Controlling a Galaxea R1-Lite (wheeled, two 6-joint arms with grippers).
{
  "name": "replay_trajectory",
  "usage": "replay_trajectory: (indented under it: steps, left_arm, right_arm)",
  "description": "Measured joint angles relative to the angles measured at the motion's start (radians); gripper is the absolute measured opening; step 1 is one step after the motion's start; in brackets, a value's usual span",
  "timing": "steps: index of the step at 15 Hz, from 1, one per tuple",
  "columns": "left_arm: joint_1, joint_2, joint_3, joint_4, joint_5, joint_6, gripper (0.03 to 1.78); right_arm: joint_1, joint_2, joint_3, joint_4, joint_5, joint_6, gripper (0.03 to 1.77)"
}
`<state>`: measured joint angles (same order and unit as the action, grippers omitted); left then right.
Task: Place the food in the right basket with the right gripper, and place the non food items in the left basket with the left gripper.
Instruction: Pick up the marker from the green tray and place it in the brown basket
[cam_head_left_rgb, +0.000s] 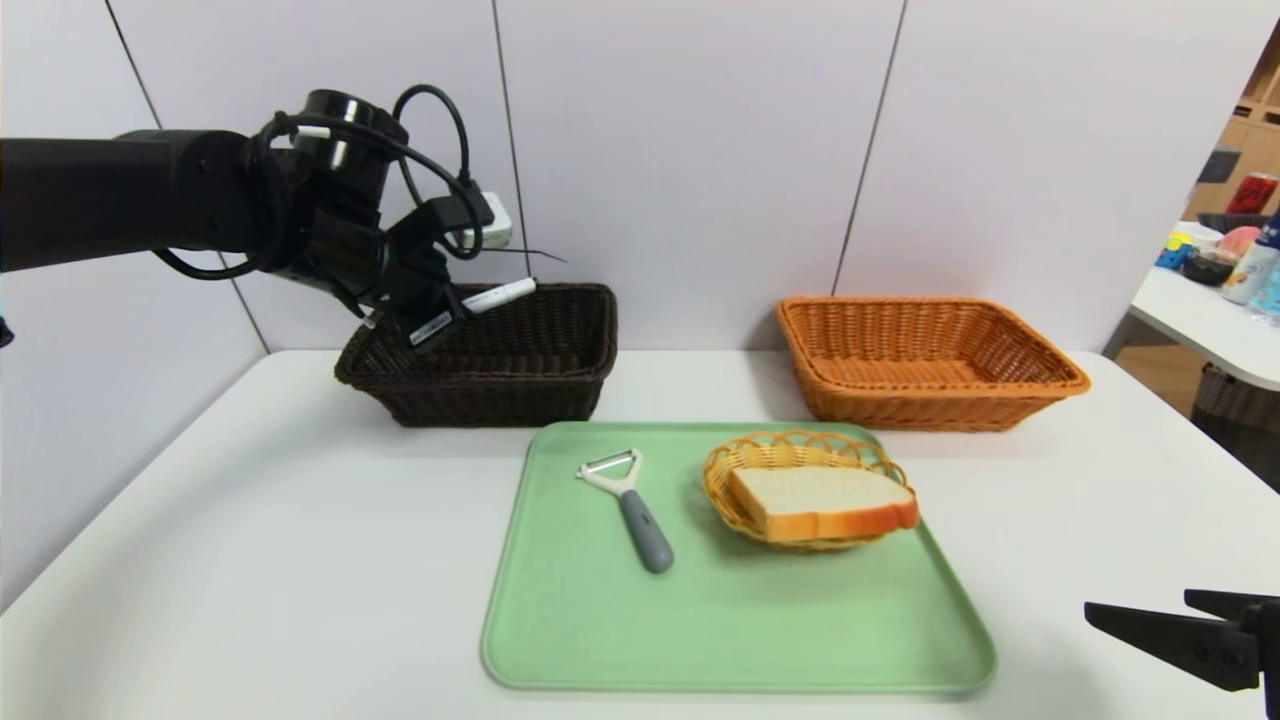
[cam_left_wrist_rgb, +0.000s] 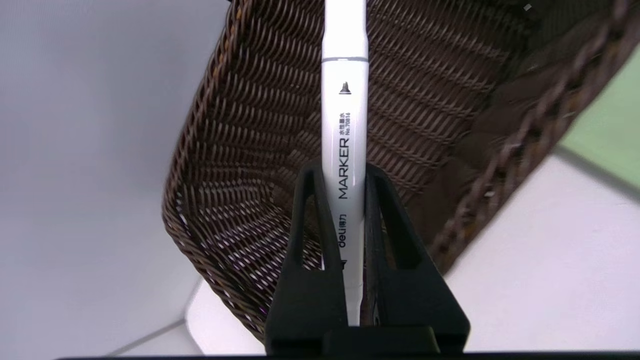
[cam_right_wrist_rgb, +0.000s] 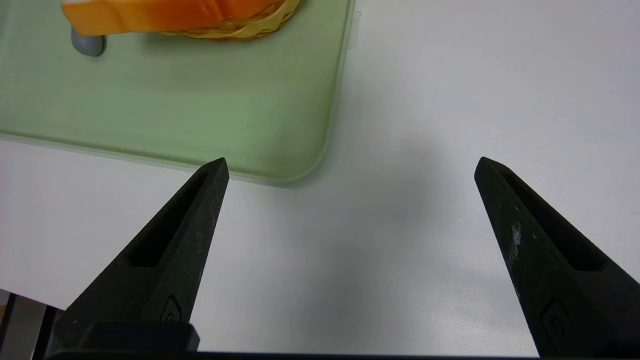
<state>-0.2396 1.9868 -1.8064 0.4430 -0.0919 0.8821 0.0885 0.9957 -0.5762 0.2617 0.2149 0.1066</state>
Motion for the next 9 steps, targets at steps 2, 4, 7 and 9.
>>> replay_trajectory:
  steps: [2,4,7,9]
  left_arm:
    - [0.022,0.049,-0.017,-0.045,-0.047,0.088,0.17]
    - [0.034,0.094,-0.032,-0.070,-0.081,0.152,0.17]
    - [0.039,0.153,-0.045,-0.134,-0.082,0.165,0.17]
    - [0.046,0.186,-0.057,-0.146,-0.082,0.166,0.17]
  right_arm:
    - [0.000,0.000,0.001,0.001,-0.001,-0.001,1.70]
    - [0.000,-0.001,0.001,0.001,-0.003,-0.001,1.70]
    - [0.000,-0.008,0.005,0.006,-0.005,-0.002,1.70]
    - [0.000,-0.013,0.013,0.004,-0.005,-0.001,1.70]
